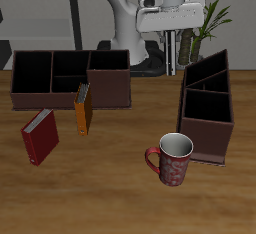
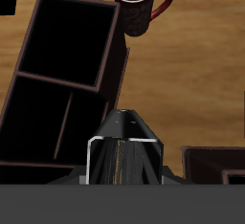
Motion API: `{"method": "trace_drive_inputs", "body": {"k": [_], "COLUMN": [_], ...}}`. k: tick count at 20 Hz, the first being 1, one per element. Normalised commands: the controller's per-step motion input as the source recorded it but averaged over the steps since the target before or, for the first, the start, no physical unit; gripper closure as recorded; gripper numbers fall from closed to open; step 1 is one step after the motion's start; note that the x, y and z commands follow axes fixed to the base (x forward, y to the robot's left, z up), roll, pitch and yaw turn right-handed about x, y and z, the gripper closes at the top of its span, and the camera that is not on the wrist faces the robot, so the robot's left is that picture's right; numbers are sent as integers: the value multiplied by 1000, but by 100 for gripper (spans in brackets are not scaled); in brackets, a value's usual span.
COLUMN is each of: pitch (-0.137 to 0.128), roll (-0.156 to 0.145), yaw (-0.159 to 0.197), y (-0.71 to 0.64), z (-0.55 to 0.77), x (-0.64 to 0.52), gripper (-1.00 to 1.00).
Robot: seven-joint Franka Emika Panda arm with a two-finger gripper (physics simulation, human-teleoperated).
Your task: Place the striped book into the left desk caddy's back compartment
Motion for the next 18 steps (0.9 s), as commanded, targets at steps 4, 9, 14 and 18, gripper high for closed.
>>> {"method": "trace_drive_inputs", "body": {"k": [4, 9, 14, 18], "pitch": [2, -5, -8, 11], "roll": [46, 46, 17, 4], "yaw": [41, 11, -26, -35], "y": [417, 345, 329, 257], "z": [74, 123, 139, 69], "x": [6, 6, 177, 174], "gripper": [100, 100, 100, 100]}}
